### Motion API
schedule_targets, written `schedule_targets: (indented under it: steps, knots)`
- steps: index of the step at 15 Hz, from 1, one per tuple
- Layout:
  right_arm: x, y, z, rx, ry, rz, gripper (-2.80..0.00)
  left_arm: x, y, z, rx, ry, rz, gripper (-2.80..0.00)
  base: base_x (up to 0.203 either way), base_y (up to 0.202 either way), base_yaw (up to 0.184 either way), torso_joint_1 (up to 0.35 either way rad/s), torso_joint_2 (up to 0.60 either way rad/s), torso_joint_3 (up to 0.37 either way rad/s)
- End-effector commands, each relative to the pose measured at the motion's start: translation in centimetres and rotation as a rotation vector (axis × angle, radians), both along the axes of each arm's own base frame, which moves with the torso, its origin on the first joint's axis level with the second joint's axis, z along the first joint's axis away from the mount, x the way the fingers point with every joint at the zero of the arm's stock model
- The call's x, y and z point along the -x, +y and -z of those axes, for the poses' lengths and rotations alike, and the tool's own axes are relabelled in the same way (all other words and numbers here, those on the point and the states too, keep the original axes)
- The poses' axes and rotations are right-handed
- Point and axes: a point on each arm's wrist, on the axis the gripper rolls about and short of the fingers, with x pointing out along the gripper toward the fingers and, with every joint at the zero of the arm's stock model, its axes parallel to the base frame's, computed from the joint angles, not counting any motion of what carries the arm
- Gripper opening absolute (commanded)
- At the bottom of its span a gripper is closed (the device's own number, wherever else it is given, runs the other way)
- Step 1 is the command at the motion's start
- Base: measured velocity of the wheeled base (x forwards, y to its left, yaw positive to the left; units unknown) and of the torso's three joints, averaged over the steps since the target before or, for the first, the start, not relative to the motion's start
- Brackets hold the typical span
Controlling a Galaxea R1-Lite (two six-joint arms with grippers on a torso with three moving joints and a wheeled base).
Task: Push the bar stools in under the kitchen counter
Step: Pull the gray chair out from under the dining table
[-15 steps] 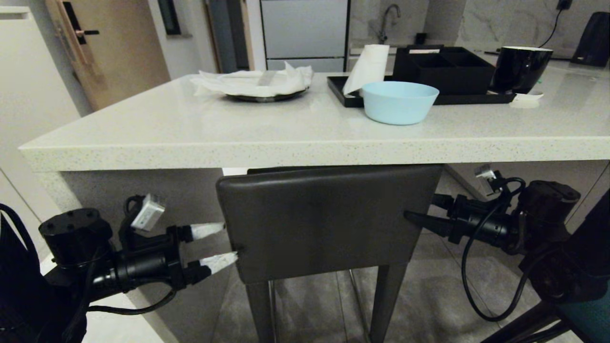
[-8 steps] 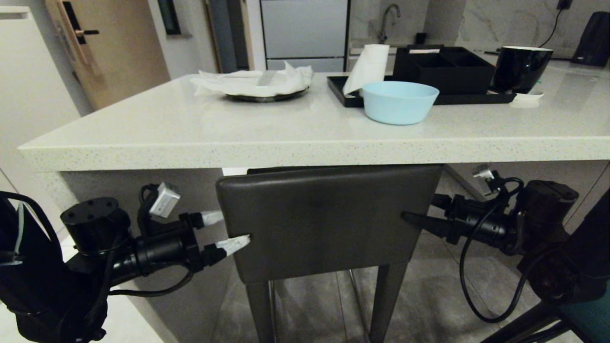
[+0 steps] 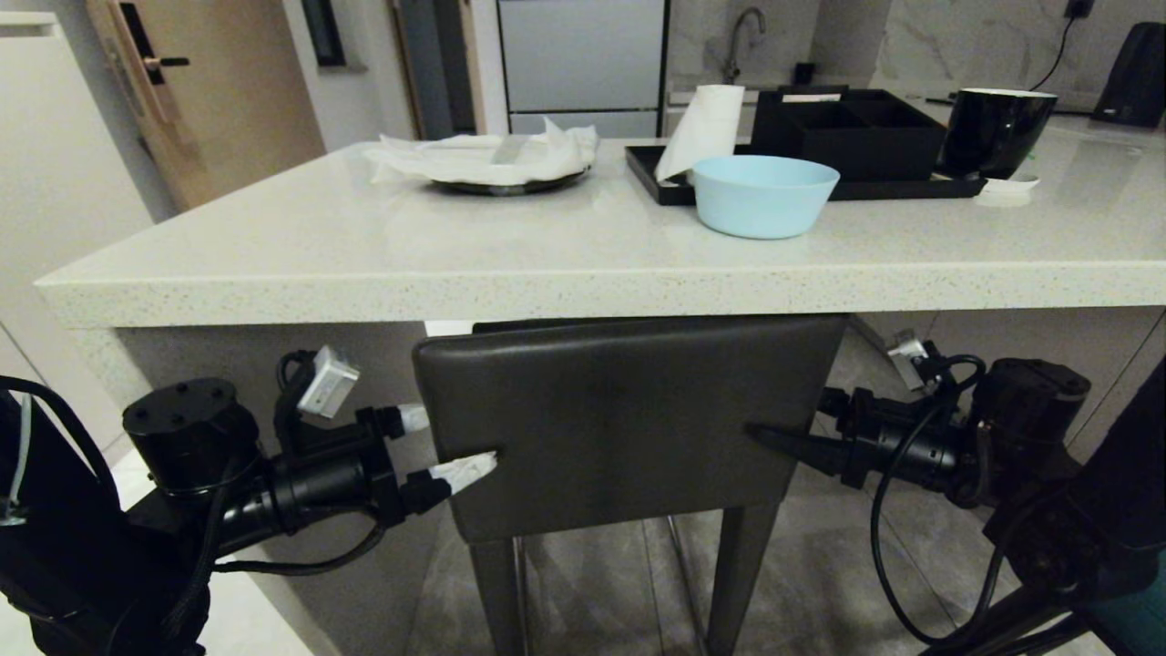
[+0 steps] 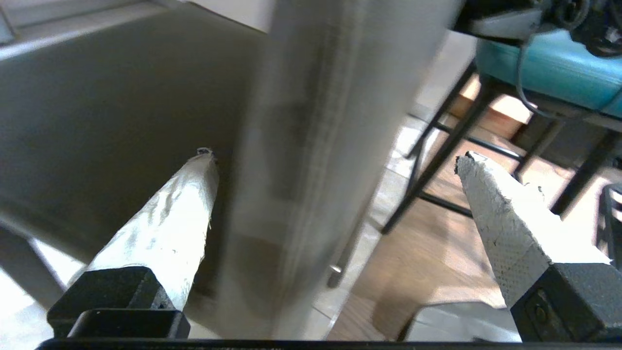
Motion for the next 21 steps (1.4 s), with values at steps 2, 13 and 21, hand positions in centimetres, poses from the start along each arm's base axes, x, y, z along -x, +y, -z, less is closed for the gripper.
schedule_targets:
  steps: [2,13,21]
  knots:
    - [0.52,0.33,-0.17,0.000,-0.001,-0.009,0.00,0.31,-0.81,0.24,-0.002,0.004,0.035,0.00,0.000,0.000,0.000,0.000,0.00,0.000]
    - [0.66,1.03,-0.40,-0.003,-0.007,-0.022,0.00,0.44,-1.09,0.23,-0.002,0.004,0.043,0.00,-0.099,0.000,-0.001,0.001,0.00,0.002]
    - [0.82,0.99,-0.33,-0.001,-0.002,-0.013,0.00,0.85,-1.25,0.10,-0.002,0.004,0.052,0.00,-0.195,0.000,-0.001,0.004,0.00,0.002]
